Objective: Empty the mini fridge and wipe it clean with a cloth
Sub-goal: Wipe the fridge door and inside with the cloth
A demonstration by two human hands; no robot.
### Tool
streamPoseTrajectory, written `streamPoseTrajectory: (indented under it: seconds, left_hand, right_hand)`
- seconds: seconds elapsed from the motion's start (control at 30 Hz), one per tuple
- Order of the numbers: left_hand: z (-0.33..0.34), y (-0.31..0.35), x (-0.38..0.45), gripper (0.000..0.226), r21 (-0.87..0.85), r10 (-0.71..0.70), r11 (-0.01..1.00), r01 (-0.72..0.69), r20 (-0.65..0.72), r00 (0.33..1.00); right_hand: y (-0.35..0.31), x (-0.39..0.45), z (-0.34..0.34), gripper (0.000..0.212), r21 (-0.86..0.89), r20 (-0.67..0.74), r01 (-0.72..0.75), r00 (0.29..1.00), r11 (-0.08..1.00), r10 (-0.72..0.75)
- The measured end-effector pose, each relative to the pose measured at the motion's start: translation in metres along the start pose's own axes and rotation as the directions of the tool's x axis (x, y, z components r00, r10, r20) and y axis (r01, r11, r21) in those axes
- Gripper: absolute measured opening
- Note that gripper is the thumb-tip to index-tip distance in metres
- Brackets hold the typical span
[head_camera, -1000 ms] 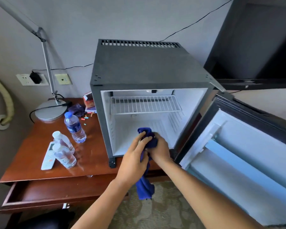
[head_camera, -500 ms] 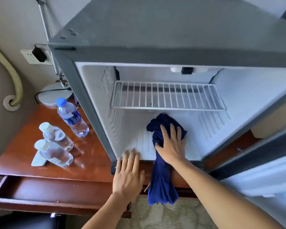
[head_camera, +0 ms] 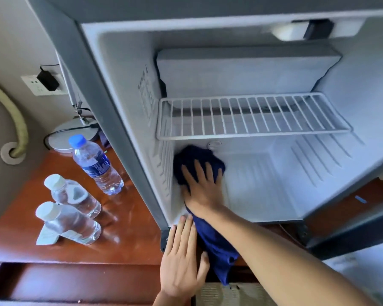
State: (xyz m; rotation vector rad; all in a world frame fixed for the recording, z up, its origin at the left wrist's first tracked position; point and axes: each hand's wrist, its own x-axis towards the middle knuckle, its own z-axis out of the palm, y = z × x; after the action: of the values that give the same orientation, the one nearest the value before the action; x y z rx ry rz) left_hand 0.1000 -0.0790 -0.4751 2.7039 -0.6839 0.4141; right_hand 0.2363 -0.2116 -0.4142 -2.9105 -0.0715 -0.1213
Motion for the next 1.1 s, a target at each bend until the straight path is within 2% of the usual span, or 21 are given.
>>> streamPoseTrajectory:
  seconds: [0.13, 0.2, 0.27, 0.37, 0.47, 0.53, 0.63, 0.77, 0.83, 0.87, 0.93, 1.0, 1.03, 1.1]
  left_hand:
    - [0.005, -0.005, -0.007, 0.078, 0.026, 0.049, 0.999, -0.047, -0.064, 0.997]
    - [0.001, -0.004, -0.006, 0.080, 0.033, 0.028, 0.999, -0.026, -0.064, 0.998]
    - [-0.001, -0.002, -0.004, 0.080, 0.019, 0.005, 1.000, -0.004, -0.043, 0.999]
    - [-0.010, 0.000, -0.004, 0.081, -0.037, 0.001, 0.999, -0.002, -0.030, 1.000]
    - [-0.028, -0.002, 0.000, 0.079, -0.078, 0.012, 0.997, -0.017, -0.058, 0.998]
    - [-0.048, -0.002, 0.006, 0.075, -0.104, -0.012, 0.995, 0.002, -0.093, 0.996]
    - [-0.069, -0.002, 0.014, 0.067, -0.095, 0.000, 0.995, -0.014, -0.155, 0.988]
    - [-0.070, 0.001, 0.011, 0.062, -0.084, 0.005, 0.996, -0.022, -0.200, 0.980]
    - [-0.066, 0.006, 0.015, 0.062, -0.055, -0.013, 0.998, 0.003, -0.175, 0.985]
    - [-0.063, 0.008, 0.018, 0.062, -0.030, -0.023, 0.999, 0.019, -0.136, 0.990]
    - [-0.054, 0.010, 0.022, 0.063, 0.030, -0.028, 0.999, 0.029, -0.035, 0.999]
    - [-0.044, 0.007, 0.023, 0.065, 0.079, -0.019, 0.997, 0.015, 0.053, 0.998]
    - [-0.041, 0.006, 0.023, 0.067, 0.091, -0.017, 0.996, 0.010, 0.080, 0.997]
    - [-0.035, 0.006, 0.022, 0.073, 0.083, -0.022, 0.996, 0.013, 0.111, 0.994]
  right_hand:
    - [0.024, -0.053, -0.006, 0.052, 0.000, -0.086, 0.208, 0.975, 0.978, -0.207]
    - [0.044, -0.087, -0.013, 0.052, -0.044, -0.114, 0.225, 0.967, 0.973, -0.229]
    - [0.064, -0.101, -0.017, 0.053, -0.102, -0.127, 0.128, 0.982, 0.987, -0.140]
    - [0.077, -0.073, -0.024, 0.063, -0.120, -0.059, -0.136, 0.990, 0.983, 0.129]
    - [0.051, -0.011, -0.027, 0.067, -0.065, 0.096, -0.225, 0.968, 0.972, 0.230]
    - [0.015, 0.013, -0.020, 0.073, -0.044, 0.148, -0.146, 0.977, 0.988, 0.151]
    - [-0.020, -0.003, -0.012, 0.083, 0.015, 0.171, 0.040, 0.984, 0.999, -0.042]
    - [0.009, -0.083, -0.019, 0.056, 0.032, 0.071, 0.233, 0.970, 0.972, -0.234]
    - [0.041, -0.120, -0.029, 0.054, -0.033, 0.067, 0.260, 0.964, 0.965, -0.258]
    - [0.059, -0.130, -0.033, 0.057, -0.087, 0.070, 0.199, 0.979, 0.976, -0.193]
    - [0.090, -0.128, -0.044, 0.067, -0.174, 0.040, -0.110, 0.992, 0.979, 0.119]
    - [0.111, -0.103, -0.055, 0.076, -0.159, 0.016, -0.395, 0.915, 0.905, 0.403]
    - [0.117, -0.086, -0.056, 0.076, -0.123, 0.027, -0.455, 0.887, 0.882, 0.461]
    - [0.119, -0.044, -0.050, 0.069, -0.054, 0.029, -0.483, 0.874, 0.874, 0.485]
